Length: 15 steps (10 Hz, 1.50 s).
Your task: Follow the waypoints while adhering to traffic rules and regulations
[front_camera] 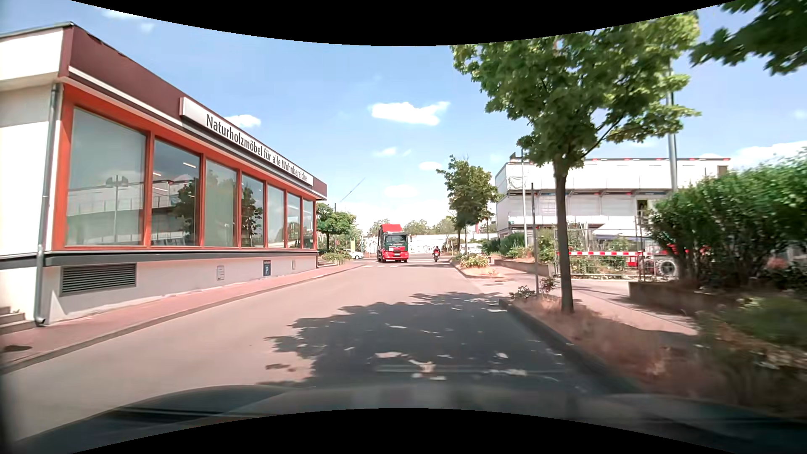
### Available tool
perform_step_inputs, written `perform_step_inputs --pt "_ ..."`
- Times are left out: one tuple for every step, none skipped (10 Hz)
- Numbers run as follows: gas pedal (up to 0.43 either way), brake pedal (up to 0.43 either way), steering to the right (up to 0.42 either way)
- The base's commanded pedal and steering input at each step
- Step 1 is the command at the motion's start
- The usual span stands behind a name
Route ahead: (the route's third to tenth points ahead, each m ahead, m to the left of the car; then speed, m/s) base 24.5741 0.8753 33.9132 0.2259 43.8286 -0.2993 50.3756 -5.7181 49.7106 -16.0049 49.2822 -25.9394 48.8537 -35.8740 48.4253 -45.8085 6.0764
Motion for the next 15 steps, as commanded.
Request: perform_step_inputs --pt "0.000 0.000 -0.014" --pt "0.000 0.000 -0.013" --pt "0.000 0.000 -0.013" --pt "0.000 0.000 -0.013" --pt "0.000 0.000 -0.013" --pt "0.020 0.000 -0.012" --pt "0.020 0.000 -0.010" --pt "0.020 0.000 -0.009" --pt "0.020 0.000 -0.008" --pt "0.028 0.000 -0.007" --pt "0.028 0.000 -0.006" --pt "0.028 0.000 -0.006" --pt "0.028 0.000 -0.005" --pt "0.028 0.000 -0.003" --pt "0.028 0.000 -0.002"
